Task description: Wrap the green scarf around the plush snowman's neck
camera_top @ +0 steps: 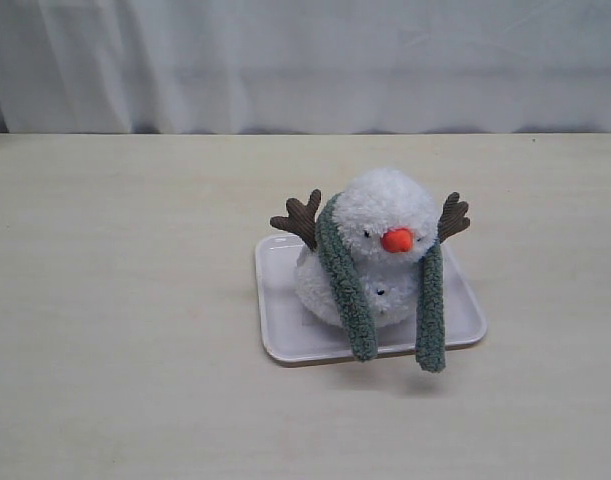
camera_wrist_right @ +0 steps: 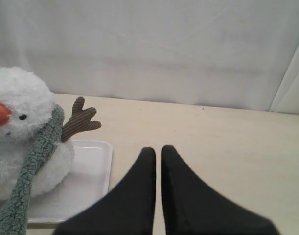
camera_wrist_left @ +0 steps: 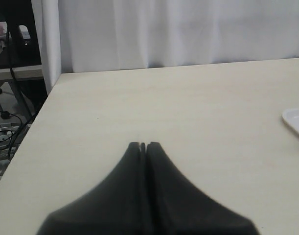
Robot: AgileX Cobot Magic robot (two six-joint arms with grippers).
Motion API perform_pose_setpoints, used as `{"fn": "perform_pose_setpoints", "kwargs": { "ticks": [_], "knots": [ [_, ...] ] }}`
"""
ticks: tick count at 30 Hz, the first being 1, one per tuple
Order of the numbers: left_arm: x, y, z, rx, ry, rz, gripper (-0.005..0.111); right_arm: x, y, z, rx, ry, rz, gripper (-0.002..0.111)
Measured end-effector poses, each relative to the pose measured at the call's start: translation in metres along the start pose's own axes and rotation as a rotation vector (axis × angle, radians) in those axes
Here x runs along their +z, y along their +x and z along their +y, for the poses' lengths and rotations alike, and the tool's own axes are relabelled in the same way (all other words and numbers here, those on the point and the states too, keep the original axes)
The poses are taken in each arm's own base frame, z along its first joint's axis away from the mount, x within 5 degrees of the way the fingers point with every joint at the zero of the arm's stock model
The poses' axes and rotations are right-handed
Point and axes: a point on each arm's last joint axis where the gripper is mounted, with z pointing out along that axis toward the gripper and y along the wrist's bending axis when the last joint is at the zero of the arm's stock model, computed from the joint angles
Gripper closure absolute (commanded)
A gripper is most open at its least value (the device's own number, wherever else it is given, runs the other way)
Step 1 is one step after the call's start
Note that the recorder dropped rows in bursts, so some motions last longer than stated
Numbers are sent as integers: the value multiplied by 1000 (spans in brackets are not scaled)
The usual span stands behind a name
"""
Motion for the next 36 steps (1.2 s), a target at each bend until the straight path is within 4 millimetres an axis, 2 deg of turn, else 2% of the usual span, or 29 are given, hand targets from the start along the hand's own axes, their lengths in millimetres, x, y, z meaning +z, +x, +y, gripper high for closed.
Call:
{"fn": "perform_pose_setpoints", "kwargs": {
  "ticks": [15, 36],
  "knots": [
    [0, 0, 0, 0, 0, 0, 107, -1, 13, 0, 20, 4, 141, 104],
    [0, 0, 0, 0, 0, 0, 107, -1, 14, 0, 31, 5, 151, 104]
  ]
}}
